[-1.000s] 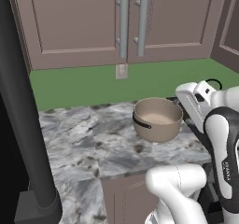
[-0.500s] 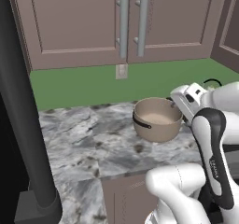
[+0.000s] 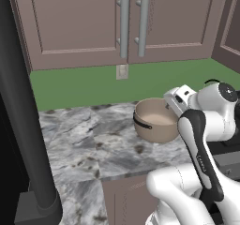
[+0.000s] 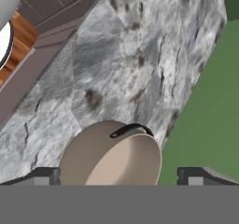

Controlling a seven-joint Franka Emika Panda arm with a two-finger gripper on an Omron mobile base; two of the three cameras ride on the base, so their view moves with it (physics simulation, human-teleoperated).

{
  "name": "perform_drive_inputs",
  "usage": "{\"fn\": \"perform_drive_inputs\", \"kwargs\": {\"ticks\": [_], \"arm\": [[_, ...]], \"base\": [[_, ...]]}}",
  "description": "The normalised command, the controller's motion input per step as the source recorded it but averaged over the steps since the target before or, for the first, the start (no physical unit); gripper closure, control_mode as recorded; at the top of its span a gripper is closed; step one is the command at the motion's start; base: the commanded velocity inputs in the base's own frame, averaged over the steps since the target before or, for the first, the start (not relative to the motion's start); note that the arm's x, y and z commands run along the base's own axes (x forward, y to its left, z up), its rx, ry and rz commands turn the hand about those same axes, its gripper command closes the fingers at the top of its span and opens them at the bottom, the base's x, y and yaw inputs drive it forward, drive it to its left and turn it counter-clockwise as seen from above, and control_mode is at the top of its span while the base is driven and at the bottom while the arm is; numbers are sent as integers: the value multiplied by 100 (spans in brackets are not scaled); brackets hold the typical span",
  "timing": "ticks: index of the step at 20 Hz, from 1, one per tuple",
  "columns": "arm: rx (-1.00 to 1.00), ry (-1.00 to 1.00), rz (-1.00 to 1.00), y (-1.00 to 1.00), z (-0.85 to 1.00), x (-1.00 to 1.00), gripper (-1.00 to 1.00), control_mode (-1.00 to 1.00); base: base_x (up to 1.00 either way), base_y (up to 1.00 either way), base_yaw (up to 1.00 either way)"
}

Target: Pick the kettle from the cabinet and place it on a stove burner. Then pick the pot from the counter and place it on another stove burner. Finally, turn both burners on.

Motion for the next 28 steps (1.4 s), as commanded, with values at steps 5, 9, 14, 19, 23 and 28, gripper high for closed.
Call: {"fn": "perform_drive_inputs", "kwargs": {"ticks": [5, 9, 14, 19, 23, 28], "arm": [[0, 5, -3, -16, -10, 32, -100, -100], [0, 3, -2, -16, -14, 30, -100, -100], [0, 5, -3, -13, -18, 29, -100, -100], [0, 5, -4, -16, -20, 14, -100, -100], [0, 0, -6, -24, -15, 0, -100, -100], [0, 0, -5, -17, -19, 0, -100, -100]], "base": [[0, 0, 0], [0, 0, 0], [0, 0, 0], [0, 0, 0], [0, 0, 0], [0, 0, 0]]}}
